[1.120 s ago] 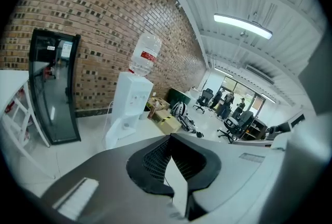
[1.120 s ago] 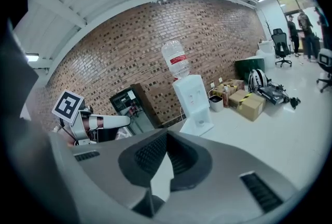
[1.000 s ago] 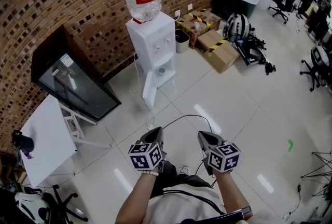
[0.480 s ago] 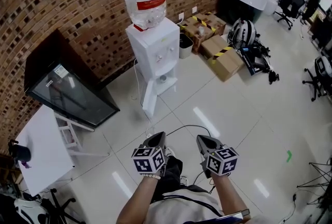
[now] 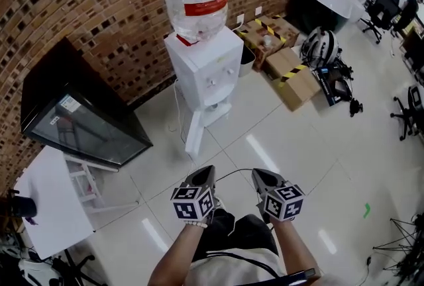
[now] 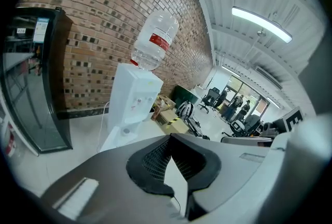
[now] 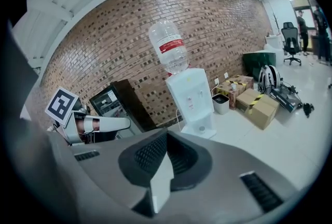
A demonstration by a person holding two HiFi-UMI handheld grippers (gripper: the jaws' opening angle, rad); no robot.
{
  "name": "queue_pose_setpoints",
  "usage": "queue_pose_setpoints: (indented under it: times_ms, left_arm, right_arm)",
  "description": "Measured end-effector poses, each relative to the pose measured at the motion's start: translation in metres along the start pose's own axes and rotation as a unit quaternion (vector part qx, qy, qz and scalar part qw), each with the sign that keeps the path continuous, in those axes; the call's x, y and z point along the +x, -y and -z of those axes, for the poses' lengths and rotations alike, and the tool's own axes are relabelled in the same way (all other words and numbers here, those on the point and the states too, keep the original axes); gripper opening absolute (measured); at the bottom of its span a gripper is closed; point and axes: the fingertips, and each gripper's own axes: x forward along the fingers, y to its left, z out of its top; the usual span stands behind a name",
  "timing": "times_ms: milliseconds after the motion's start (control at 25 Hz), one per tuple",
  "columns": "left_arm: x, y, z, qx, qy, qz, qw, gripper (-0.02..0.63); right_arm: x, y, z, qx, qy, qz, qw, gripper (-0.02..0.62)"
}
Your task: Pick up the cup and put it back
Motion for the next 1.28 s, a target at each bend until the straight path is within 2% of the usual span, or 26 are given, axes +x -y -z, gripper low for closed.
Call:
queue_pose_setpoints:
  times_ms: [400, 680, 960, 1280]
  left_arm:
    - [0.067, -0.025, -0.009, -0.011, -0.005, 0.000, 0.9999, 0.000]
    - [0.119, -0.055, -0.010, -0.022, 0.000, -0.023, 0.9995, 0.000]
    - [0.207, -0.117, 0.022, -0.034, 0.003, -0.044, 0.9985, 0.000]
    - [0.324, -0.205, 0.075, -0.048, 0.010, -0.056, 0.9972, 0.000]
  right_arm:
    - [0.067, 0.036, -0.024, -0.011, -0.007, 0.005, 1.000, 0.012]
    - [0.132, 0.067, -0.017, -0.008, -0.030, -0.020, 0.999, 0.012]
    - [0.238, 0.133, 0.013, -0.027, -0.044, -0.032, 0.998, 0.012]
    - [0.390, 0.222, 0.074, -0.060, -0.055, -0.033, 0.996, 0.012]
